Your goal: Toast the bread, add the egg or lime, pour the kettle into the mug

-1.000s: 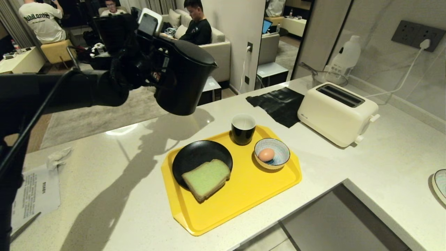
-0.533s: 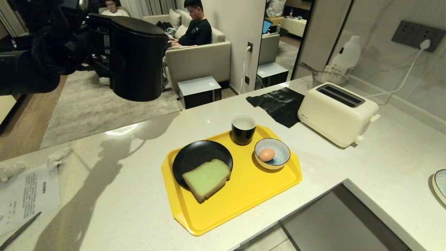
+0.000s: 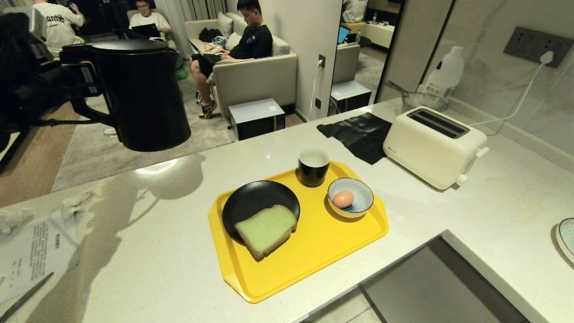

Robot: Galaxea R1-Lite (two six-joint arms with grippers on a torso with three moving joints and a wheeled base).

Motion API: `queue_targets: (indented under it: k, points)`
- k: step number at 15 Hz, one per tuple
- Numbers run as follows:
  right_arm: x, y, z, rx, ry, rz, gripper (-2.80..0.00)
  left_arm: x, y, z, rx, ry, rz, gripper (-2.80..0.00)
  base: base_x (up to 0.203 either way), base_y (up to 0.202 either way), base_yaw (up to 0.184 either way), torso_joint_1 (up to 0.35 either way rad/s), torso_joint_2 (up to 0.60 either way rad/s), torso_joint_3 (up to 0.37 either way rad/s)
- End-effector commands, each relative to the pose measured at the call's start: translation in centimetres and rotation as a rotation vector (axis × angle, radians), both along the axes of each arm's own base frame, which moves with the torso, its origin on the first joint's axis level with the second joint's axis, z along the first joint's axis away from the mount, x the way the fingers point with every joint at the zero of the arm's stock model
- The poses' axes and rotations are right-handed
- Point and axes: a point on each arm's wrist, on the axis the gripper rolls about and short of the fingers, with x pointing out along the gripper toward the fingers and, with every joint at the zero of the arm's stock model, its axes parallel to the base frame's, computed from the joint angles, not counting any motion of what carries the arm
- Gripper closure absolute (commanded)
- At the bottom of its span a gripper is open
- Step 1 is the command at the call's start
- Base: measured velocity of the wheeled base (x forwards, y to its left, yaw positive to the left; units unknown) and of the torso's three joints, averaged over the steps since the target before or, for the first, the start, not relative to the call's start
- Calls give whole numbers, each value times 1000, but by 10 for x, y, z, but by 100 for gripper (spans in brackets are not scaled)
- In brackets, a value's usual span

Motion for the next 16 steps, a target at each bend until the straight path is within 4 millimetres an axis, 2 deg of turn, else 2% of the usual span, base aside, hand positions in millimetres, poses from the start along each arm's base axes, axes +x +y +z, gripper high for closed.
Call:
queue_targets:
  k: [1,4,7,10,16]
  points:
    - [0,0,0,-1,1,1,0,-6,14,-23,-3,1,-9,0,0,0,0,0,0,0]
    - [0,0,0,-1,2,1,0,-11,28,-71,14,-14,-76,0,0,0,0,0,0,0]
    - [0,0,0,-1,1,1,0,7,41,-109,28,-7,-107,0,0,0,0,0,0,0]
    - [0,0,0,-1,1,1,0,20,44,-134,11,55,-109,0,0,0,0,0,0,0]
    - [0,0,0,-1,2,1,0,6,38,-167,8,62,-120,0,0,0,0,0,0,0]
